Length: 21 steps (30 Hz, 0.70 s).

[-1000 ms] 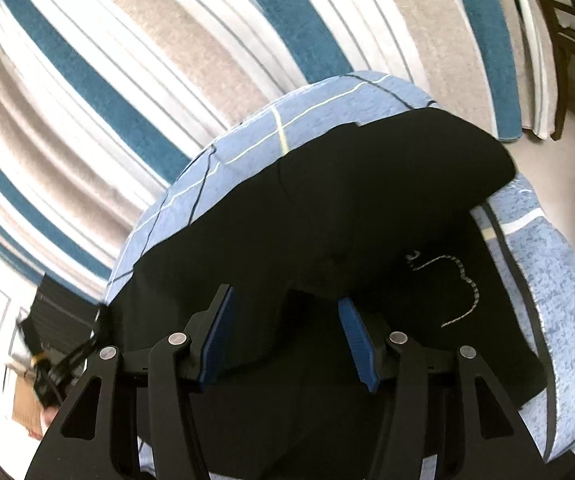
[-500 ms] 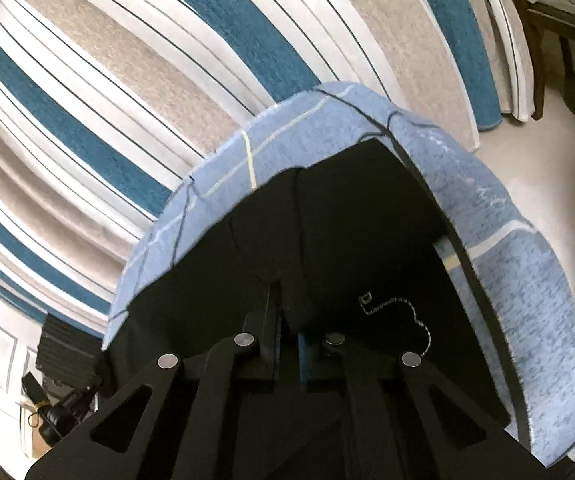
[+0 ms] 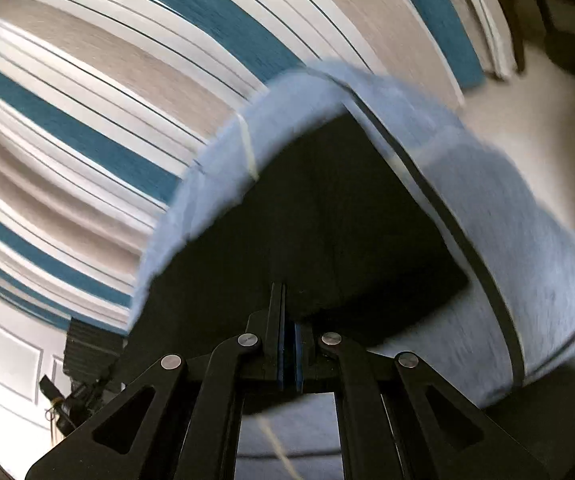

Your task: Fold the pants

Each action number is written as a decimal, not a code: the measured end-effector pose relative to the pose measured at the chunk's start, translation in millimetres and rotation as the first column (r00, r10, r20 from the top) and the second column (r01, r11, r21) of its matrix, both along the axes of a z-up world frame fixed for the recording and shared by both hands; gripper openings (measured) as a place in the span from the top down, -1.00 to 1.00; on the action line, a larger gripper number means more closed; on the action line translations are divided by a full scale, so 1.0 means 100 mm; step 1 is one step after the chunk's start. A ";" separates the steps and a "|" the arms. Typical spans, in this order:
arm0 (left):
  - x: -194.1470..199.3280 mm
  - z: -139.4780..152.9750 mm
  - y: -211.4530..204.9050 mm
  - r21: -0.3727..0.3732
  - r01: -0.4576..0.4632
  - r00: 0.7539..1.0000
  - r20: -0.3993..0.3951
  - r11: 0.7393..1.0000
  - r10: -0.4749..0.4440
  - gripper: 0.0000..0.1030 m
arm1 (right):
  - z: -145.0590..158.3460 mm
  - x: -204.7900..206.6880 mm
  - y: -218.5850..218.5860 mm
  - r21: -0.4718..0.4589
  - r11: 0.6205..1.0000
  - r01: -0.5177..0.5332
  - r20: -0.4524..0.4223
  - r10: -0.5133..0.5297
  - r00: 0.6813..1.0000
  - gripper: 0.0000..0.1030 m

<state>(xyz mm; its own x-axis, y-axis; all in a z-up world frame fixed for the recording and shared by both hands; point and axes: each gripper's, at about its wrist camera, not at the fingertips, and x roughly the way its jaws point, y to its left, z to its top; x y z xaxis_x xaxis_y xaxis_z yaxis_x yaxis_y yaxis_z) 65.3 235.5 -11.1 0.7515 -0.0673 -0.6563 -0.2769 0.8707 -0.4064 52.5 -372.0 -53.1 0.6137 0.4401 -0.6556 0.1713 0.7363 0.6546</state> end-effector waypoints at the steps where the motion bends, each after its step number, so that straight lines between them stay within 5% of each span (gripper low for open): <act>1: -0.01 -0.12 0.02 -0.001 -0.005 1.000 -0.030 1.000 0.005 0.93 | -0.06 -0.02 0.00 -0.003 1.000 0.000 -0.014 0.000 1.000 0.95; 5: -0.05 -0.46 0.10 -0.046 -0.026 0.994 -0.106 0.999 0.021 0.93 | -0.01 0.00 0.02 -0.035 0.999 -0.012 0.002 0.012 1.000 0.95; 14: -0.20 -0.13 0.11 -0.035 -0.021 0.999 -0.026 0.999 0.020 0.94 | 0.36 -0.10 0.10 -0.082 0.996 -0.045 0.089 0.052 0.995 0.95; 17: -0.26 -0.04 0.12 0.036 -0.038 0.999 -0.010 0.999 0.038 0.98 | 0.23 -0.07 0.11 -0.111 0.993 -0.046 0.050 0.051 0.997 0.95; 21: -0.28 -0.30 0.26 -0.045 -0.038 0.996 -0.082 0.998 0.034 0.98 | -0.06 -0.05 0.05 -0.054 0.998 -0.032 -0.025 0.030 0.999 0.95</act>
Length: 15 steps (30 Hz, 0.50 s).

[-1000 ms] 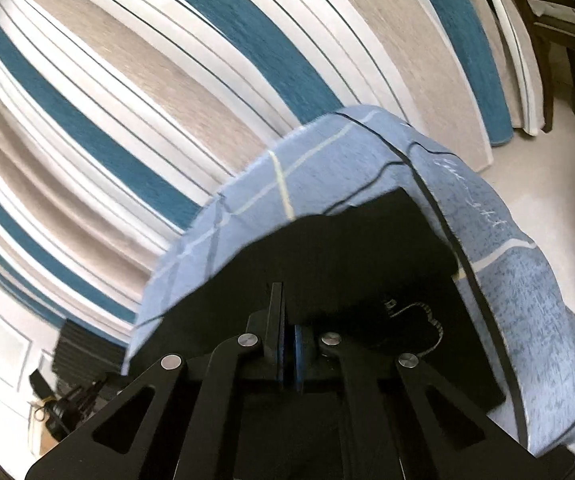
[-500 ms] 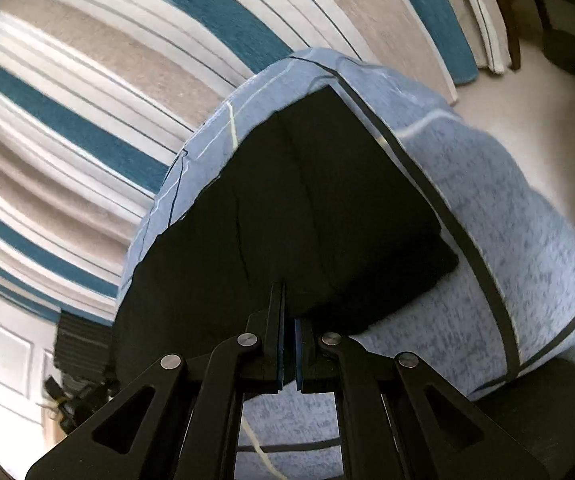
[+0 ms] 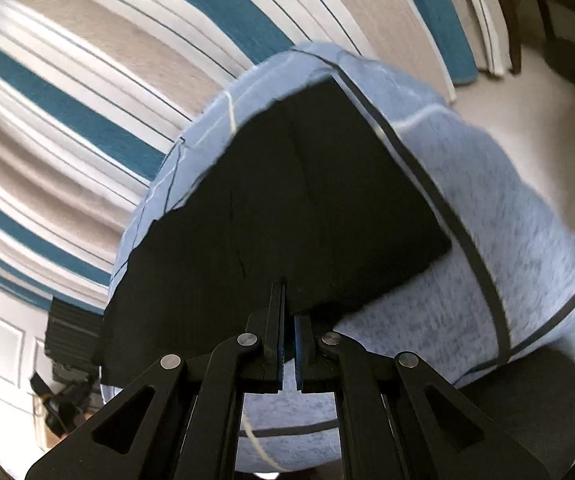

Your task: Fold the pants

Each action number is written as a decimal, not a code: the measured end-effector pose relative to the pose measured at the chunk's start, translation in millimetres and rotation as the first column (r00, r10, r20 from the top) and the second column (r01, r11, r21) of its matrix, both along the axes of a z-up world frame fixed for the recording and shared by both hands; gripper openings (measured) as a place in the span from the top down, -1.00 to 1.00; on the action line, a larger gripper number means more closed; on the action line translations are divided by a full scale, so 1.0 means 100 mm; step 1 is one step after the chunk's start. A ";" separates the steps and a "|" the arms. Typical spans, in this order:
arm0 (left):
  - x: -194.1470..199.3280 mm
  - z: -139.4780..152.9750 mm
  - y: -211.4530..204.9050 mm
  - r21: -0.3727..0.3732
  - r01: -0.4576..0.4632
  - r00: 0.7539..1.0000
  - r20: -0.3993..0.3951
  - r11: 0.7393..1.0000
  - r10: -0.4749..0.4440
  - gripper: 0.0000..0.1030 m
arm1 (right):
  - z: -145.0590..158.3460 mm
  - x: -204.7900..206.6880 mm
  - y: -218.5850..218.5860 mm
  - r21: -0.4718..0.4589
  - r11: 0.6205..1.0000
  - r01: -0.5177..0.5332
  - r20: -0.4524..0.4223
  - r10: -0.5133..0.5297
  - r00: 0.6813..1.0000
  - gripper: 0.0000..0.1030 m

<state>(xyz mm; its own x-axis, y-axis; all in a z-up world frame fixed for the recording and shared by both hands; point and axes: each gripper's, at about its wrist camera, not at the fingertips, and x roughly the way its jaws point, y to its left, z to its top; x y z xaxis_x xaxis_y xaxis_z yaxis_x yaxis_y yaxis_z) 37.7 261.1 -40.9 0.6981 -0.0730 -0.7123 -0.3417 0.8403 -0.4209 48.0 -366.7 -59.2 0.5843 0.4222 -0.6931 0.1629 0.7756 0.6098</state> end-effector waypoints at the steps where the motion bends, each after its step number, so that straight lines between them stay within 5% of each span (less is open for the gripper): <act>1: -0.01 -0.03 0.00 -0.010 0.004 1.000 -0.003 1.000 -0.004 0.98 | 0.00 0.00 0.00 0.001 1.000 0.001 0.002 -0.001 1.000 0.95; 4: -0.06 -0.06 0.03 -0.073 0.015 1.000 0.019 0.997 -0.014 0.91 | 0.04 0.04 0.01 -0.015 1.000 -0.010 0.002 0.010 1.000 0.94; 6: -0.05 -0.08 0.06 -0.125 0.021 0.999 0.038 0.992 -0.016 0.58 | 0.04 0.05 0.01 -0.018 1.000 -0.015 -0.001 0.015 1.000 0.93; 8: -0.02 -0.08 0.07 -0.169 0.023 0.998 0.068 0.985 -0.011 0.05 | 0.03 0.05 0.02 -0.015 1.000 -0.014 -0.002 0.014 1.000 0.93; 13: 0.12 -0.16 0.10 -0.242 0.022 0.997 0.075 0.970 -0.004 0.02 | 0.02 0.04 0.01 -0.018 1.000 -0.011 -0.004 0.011 1.000 0.92; 15: 0.20 -0.18 0.08 -0.215 0.022 0.997 0.073 0.976 -0.006 0.05 | 0.03 0.05 0.03 -0.024 1.000 -0.012 -0.005 0.012 1.000 0.92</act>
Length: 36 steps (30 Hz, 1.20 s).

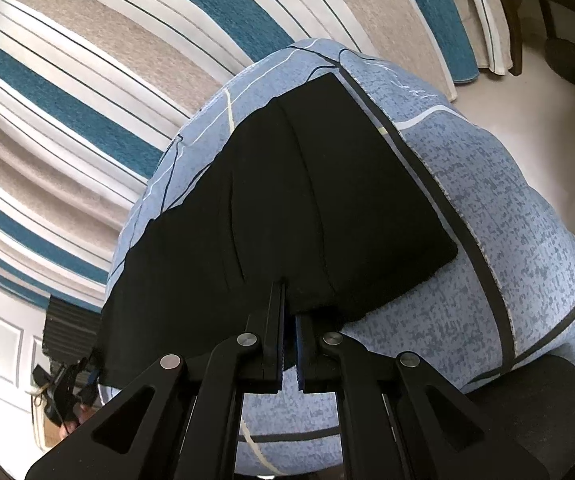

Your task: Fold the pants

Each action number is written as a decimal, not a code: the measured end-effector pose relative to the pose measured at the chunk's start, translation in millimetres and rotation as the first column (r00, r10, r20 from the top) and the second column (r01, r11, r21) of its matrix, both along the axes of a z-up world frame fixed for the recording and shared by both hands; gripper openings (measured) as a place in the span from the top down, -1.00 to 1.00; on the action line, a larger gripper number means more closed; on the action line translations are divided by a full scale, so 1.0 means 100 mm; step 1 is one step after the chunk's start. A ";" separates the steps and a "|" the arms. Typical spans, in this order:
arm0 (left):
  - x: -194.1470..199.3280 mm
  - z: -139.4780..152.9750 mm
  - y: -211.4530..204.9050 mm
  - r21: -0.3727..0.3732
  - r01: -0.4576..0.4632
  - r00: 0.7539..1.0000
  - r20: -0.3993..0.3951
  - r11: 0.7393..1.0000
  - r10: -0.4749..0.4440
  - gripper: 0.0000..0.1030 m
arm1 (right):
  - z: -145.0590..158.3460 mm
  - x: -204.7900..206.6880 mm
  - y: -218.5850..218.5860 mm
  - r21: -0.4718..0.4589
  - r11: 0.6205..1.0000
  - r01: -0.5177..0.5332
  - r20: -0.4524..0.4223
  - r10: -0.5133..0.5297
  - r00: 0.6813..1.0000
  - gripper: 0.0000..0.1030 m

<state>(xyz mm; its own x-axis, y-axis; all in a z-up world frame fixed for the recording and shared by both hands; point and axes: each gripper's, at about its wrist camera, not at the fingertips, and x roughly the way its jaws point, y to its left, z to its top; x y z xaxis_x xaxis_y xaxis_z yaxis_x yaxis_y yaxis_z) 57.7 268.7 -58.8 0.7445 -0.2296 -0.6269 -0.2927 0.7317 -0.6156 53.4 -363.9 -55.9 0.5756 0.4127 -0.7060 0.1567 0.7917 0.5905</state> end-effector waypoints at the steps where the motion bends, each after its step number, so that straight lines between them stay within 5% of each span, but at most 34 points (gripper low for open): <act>1: 0.03 0.00 -0.01 0.018 0.001 1.000 -0.002 1.000 -0.001 0.08 | 0.01 0.01 0.01 -0.003 1.000 0.000 0.000 0.000 1.000 0.92; 4: 0.16 0.01 -0.01 0.044 0.001 0.999 -0.034 0.999 0.000 0.92 | 0.03 0.02 0.02 -0.016 1.000 -0.003 0.006 0.003 1.000 0.91; 12: -0.10 0.53 -0.09 0.181 -0.017 0.997 0.076 0.983 0.003 0.91 | 0.17 -0.08 -0.03 -0.016 1.000 -0.012 0.048 0.012 0.999 0.94; 14: -0.11 0.36 -0.08 0.201 -0.002 1.000 0.019 0.980 -0.002 0.91 | 0.04 -0.06 -0.05 -0.001 1.000 -0.003 0.005 0.003 1.000 0.94; 17: -0.09 0.00 0.02 0.134 0.001 0.997 -0.081 0.991 0.010 0.91 | -0.02 -0.08 -0.07 0.015 1.000 0.004 -0.003 -0.004 1.000 0.94; 24: -0.07 0.10 -0.02 0.148 -0.005 0.998 -0.055 0.989 0.013 0.91 | 0.24 -0.12 -0.10 0.011 1.000 0.003 0.046 -0.004 0.999 0.94; 30: -0.07 0.01 -0.01 0.154 0.008 0.996 -0.086 0.988 0.006 0.90 | 0.01 -0.10 -0.14 0.006 0.999 0.033 -0.021 -0.033 0.999 0.94; 36: -0.10 0.09 -0.02 0.208 0.008 0.994 -0.106 0.978 0.014 0.79 | 0.18 -0.13 -0.09 -0.095 0.995 0.011 -0.004 -0.011 1.000 0.92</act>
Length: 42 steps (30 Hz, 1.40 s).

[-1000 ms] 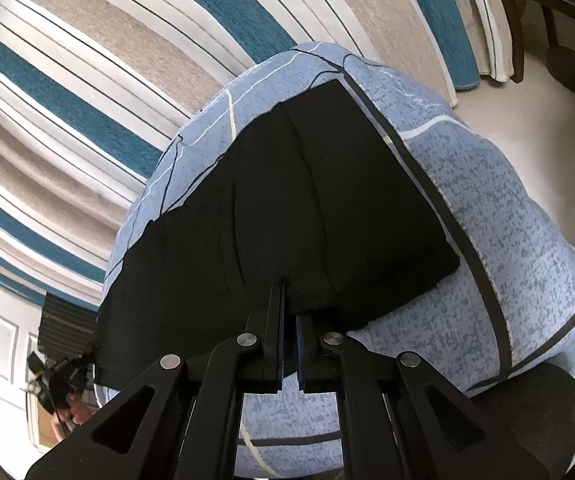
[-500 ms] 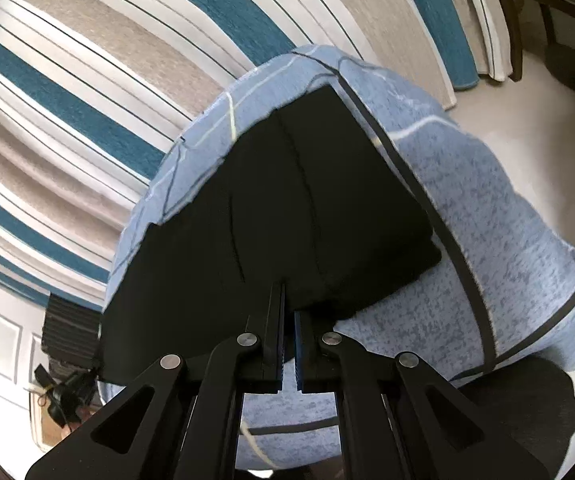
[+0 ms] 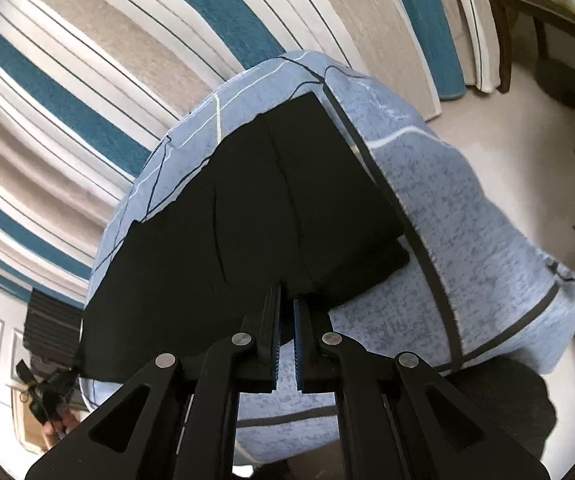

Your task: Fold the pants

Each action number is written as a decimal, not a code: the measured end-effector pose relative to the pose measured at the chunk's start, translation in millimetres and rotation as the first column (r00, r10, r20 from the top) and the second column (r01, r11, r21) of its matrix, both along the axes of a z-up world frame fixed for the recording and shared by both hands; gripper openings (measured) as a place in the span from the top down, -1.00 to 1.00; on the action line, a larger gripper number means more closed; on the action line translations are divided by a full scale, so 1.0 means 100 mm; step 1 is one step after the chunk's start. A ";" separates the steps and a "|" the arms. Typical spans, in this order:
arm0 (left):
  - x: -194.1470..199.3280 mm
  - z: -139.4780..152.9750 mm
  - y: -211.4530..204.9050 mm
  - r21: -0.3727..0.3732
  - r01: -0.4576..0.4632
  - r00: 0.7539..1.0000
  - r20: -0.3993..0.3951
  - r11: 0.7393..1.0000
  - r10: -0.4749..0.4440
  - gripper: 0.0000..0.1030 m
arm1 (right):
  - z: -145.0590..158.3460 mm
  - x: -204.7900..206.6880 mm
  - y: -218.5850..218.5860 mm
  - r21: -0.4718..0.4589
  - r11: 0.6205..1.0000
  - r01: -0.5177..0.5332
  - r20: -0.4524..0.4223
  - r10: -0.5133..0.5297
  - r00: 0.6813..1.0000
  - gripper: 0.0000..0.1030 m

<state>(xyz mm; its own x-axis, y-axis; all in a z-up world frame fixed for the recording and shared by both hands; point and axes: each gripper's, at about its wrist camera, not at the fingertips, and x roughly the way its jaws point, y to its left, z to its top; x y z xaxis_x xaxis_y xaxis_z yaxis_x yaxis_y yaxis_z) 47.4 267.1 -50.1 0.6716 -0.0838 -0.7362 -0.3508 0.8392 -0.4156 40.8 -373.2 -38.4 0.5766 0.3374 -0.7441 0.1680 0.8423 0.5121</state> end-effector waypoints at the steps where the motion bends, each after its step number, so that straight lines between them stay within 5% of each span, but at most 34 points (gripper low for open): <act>1: -0.02 0.01 0.02 0.000 -0.010 1.000 -0.001 1.000 0.010 0.78 | 0.02 -0.01 -0.01 -0.007 1.000 0.001 -0.001 -0.001 1.000 0.91; 5: -0.14 0.09 0.13 0.012 -0.064 0.998 0.006 0.998 0.064 0.76 | 0.16 -0.15 -0.07 -0.174 0.982 0.075 -0.001 -0.076 0.997 0.81; 10: -0.20 0.28 0.14 0.100 -0.114 0.993 0.036 0.988 0.111 0.77 | 0.36 -0.24 -0.10 -0.263 0.959 0.104 0.077 -0.086 0.993 0.81; 15: -0.05 0.40 -0.28 0.119 0.025 0.996 0.077 0.993 -0.034 0.77 | 0.40 -0.05 0.16 -0.277 0.961 0.024 0.135 0.014 0.991 0.81; 18: 0.07 0.37 -0.62 0.123 0.133 0.987 0.071 0.983 -0.142 0.77 | 0.11 0.08 0.23 -0.317 0.948 -0.036 0.042 0.052 0.998 0.81; 20: 0.12 0.29 -0.79 0.112 0.195 0.978 0.054 0.974 -0.202 0.76 | 0.05 0.04 0.17 -0.294 0.955 -0.034 0.072 0.058 0.996 0.82; 24: 0.15 0.03 -0.91 0.113 0.250 0.968 -0.028 0.962 -0.249 0.77 | 0.12 -0.05 0.15 -0.339 0.940 -0.045 0.064 0.071 0.995 0.81; 27: 0.11 0.04 -0.91 0.136 0.262 0.965 -0.014 0.956 -0.262 0.76 | 0.23 -0.01 0.25 -0.395 0.917 -0.048 0.081 0.086 0.993 0.80; 35: 0.13 0.12 -0.67 0.164 0.160 0.987 -0.008 0.973 -0.161 0.52 | 0.12 0.16 0.65 -0.373 0.908 -0.191 0.095 0.242 0.966 0.61; 39: 0.10 0.03 -0.48 0.105 0.147 0.989 0.005 0.984 -0.148 0.52 | 0.04 0.19 0.67 -0.374 0.909 -0.184 0.068 0.225 0.972 0.55; 42: 0.03 0.08 -0.48 0.144 0.131 0.991 0.003 0.981 -0.133 0.52 | 0.15 0.16 0.76 -0.380 0.905 -0.190 0.080 0.237 0.968 0.55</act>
